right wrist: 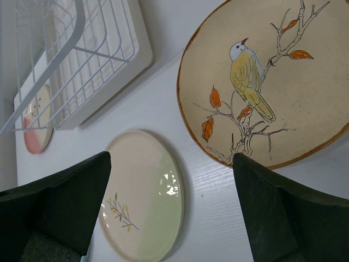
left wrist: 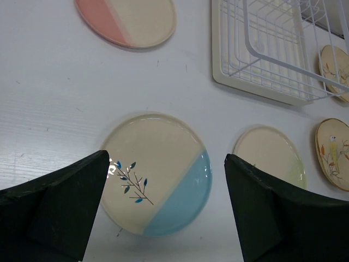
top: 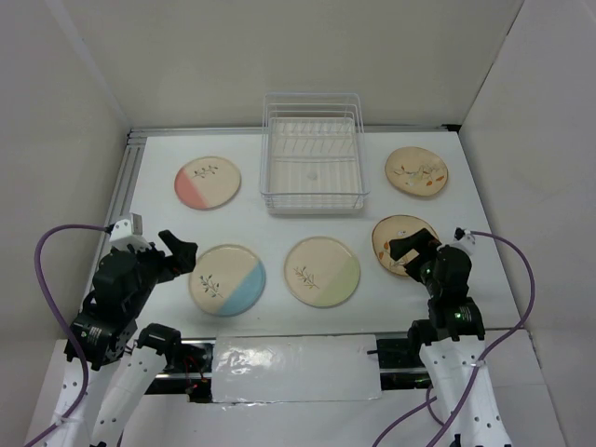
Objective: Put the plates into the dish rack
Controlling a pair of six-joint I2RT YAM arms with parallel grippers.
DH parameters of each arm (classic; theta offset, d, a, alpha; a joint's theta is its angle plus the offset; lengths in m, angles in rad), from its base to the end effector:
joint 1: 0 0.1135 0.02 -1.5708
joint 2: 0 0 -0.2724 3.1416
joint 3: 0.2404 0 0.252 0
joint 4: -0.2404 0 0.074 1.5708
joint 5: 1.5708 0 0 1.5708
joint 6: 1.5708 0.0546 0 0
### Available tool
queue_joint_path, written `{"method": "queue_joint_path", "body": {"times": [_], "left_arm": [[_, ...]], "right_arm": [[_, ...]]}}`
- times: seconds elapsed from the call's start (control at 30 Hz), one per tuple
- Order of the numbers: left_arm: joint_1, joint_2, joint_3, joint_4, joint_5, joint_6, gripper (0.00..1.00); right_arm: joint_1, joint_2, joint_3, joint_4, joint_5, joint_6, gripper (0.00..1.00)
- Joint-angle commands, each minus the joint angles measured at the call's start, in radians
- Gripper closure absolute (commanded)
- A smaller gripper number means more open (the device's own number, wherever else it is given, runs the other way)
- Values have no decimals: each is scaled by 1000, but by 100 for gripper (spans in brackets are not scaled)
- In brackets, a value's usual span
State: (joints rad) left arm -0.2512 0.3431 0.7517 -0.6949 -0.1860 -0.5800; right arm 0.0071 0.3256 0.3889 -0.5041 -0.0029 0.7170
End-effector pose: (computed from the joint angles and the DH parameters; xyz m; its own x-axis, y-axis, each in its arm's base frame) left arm 0.0865 -0.0118 0.3214 -0.2685 -0.4871 -0.8310 -0.0893 0.8716 -0.4820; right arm 0.1187 0.0010 0.2211 -0.3280 0.6548 -0.6809 0.2730 0.7557 0.5953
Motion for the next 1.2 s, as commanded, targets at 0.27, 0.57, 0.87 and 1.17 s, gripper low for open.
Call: {"method": "queue_joint_path", "body": {"times": [0.27,0.57,0.87,1.17], "left_arm": [[-3,0,-2,35,13,8,0],[-3,0,-2,44,31,8,0],[-3,10,-2,54,49,17,0],[-3,10,-2,63,69,26,0]], "right_arm": [[7,52,87,-36,52,9,1],[7,341,238,-189,76,110,3],[-13,429,272,-283,106,220,4],[-56,506,210,-309,-6,286,6]]}}
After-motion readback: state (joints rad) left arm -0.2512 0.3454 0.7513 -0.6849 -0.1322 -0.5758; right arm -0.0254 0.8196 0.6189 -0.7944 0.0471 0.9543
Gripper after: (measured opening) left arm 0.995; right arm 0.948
